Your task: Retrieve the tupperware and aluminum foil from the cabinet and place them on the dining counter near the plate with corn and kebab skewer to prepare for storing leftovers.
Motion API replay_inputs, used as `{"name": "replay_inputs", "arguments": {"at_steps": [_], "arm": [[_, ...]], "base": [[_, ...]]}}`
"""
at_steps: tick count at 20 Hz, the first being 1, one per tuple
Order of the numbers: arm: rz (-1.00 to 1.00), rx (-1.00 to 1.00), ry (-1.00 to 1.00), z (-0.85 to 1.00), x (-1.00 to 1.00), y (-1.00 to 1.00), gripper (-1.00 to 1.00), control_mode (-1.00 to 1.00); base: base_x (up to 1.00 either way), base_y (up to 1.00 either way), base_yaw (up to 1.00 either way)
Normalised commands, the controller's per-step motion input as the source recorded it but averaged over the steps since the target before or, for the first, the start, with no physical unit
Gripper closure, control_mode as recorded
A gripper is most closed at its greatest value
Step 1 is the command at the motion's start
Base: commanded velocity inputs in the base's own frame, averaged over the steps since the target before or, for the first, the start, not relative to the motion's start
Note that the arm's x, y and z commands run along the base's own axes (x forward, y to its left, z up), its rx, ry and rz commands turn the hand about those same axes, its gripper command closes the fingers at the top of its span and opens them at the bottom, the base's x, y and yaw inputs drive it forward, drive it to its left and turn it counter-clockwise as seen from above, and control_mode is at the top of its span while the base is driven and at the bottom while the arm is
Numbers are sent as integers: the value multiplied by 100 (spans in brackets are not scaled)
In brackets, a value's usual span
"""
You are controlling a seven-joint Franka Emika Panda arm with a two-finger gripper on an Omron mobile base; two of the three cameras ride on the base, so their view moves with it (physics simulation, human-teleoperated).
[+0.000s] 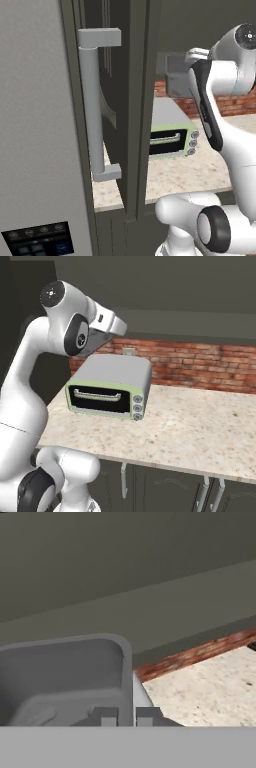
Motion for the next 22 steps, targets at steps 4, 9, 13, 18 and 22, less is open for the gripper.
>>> {"name": "replay_inputs", "arguments": {"at_steps": [4,9,13,18,22], "arm": [[0,10,27,-23,-100,-7,100,-100],[0,5,23,-56,-96,-2,100,-100],[-8,0,0,-59,-12,0,100,-100],[-4,0,0,-49,9,0,100,-100],[0,0,-1,-32,27,0,100,-100]], "base": [[0,0,0],[0,0,0],[0,0,0],[0,0,0],[0,0,0]]}}
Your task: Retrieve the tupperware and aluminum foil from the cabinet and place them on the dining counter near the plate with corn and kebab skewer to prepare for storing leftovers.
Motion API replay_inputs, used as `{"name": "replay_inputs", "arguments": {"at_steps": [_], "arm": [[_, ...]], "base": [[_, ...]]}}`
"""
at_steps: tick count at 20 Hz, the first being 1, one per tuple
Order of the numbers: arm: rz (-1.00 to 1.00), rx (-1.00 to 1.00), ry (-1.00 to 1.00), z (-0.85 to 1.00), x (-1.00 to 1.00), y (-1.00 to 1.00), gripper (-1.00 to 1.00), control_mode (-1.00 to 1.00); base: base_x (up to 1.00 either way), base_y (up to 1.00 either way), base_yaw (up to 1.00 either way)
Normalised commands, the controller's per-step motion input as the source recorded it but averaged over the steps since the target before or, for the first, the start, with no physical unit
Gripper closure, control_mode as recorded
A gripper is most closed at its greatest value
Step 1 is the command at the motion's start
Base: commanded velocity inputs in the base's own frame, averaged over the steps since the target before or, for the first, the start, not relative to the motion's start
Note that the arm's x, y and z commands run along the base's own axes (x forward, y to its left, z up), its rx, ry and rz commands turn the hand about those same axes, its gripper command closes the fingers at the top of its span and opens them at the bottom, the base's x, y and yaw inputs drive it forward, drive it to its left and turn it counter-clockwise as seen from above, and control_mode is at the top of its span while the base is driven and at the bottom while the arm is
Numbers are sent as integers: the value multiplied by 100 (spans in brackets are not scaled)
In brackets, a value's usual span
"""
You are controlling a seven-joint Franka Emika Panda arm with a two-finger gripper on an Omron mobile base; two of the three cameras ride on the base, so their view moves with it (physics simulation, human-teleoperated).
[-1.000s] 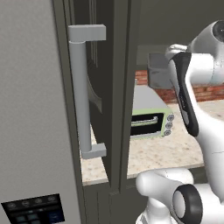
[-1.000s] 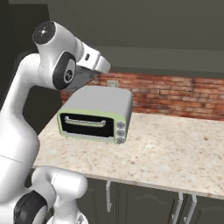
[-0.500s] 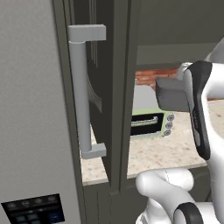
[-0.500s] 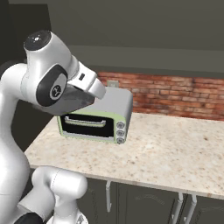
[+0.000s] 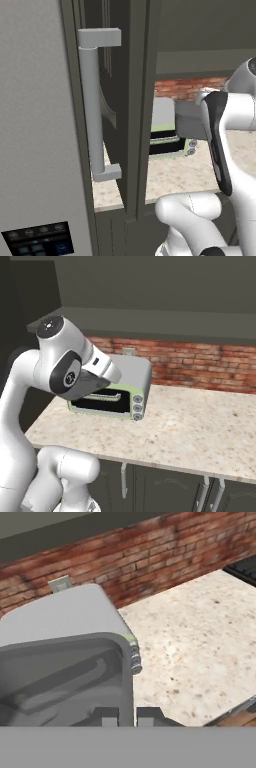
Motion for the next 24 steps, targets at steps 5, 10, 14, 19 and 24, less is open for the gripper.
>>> {"name": "replay_inputs", "arguments": {"at_steps": [5,10,14,19,24], "arm": [[0,0,-1,-8,12,0,100,100],[0,0,0,0,0,0,100,100],[0,0,0,0,0,0,100,100],[0,0,0,0,0,0,100,100],[0,0,0,0,0,0,100,100]], "base": [[-15,0,0],[-99,-18,-21],[-95,-43,-45],[-14,-48,-68],[0,-38,-79]]}}
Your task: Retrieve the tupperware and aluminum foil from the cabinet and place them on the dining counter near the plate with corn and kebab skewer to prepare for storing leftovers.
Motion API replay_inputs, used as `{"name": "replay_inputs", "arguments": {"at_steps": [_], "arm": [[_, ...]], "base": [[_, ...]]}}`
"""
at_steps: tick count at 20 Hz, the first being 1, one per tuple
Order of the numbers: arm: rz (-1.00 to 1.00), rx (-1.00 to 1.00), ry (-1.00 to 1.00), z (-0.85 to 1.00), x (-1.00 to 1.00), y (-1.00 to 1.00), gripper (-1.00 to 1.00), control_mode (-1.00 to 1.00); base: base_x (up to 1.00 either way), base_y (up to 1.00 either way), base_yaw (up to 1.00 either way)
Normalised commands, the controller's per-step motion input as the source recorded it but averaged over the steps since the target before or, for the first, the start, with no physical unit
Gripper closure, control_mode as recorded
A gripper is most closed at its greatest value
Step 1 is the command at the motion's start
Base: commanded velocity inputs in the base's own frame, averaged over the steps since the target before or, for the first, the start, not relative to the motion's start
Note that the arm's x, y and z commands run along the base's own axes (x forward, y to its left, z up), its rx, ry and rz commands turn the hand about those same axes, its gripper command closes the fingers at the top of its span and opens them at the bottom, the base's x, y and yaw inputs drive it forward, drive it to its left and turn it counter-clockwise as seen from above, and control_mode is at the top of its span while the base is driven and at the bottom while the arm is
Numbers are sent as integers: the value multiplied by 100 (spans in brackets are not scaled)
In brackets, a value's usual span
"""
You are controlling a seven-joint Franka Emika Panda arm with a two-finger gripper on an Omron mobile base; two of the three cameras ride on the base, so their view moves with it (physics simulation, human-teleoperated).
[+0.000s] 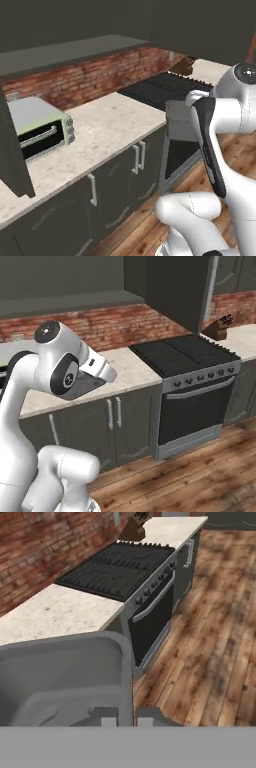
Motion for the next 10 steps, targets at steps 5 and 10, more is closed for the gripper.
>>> {"name": "replay_inputs", "arguments": {"at_steps": [5,10], "arm": [[0,0,0,0,0,0,100,100],[0,0,0,0,0,0,100,100]], "base": [[0,-36,-79],[0,-43,-78]]}}
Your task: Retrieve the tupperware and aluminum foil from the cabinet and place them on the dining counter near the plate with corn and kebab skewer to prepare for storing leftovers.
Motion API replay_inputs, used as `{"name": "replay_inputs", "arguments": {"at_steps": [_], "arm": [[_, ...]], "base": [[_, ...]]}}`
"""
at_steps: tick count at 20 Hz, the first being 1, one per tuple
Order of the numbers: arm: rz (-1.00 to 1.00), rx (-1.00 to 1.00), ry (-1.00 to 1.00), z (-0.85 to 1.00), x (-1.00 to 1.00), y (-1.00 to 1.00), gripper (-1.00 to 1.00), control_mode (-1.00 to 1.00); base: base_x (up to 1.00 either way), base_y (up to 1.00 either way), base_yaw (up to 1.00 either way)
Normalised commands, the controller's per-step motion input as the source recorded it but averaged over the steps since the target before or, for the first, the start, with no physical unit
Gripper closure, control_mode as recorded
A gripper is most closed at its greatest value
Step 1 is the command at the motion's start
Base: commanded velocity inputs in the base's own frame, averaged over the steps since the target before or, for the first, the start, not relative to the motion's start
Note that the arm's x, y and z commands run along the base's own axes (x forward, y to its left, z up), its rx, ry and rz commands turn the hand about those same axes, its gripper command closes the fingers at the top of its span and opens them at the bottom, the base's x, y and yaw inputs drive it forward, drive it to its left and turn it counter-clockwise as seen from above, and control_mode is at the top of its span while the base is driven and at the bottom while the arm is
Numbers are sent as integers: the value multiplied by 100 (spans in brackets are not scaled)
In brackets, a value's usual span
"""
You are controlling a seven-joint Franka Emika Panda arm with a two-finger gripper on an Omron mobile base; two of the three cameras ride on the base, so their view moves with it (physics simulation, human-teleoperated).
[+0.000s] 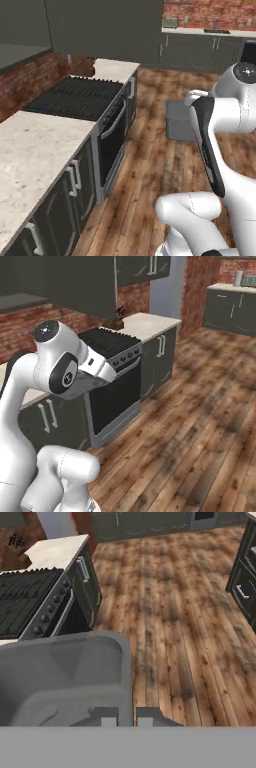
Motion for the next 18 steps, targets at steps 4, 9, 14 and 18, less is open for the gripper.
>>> {"name": "replay_inputs", "arguments": {"at_steps": [4,9,14,18], "arm": [[0,0,0,0,0,0,100,100],[0,0,0,0,0,0,100,100],[0,0,0,0,0,0,100,100],[0,0,0,0,0,0,100,100]], "base": [[3,-40,-78],[44,-16,-67],[98,0,-40],[100,0,-22]]}}
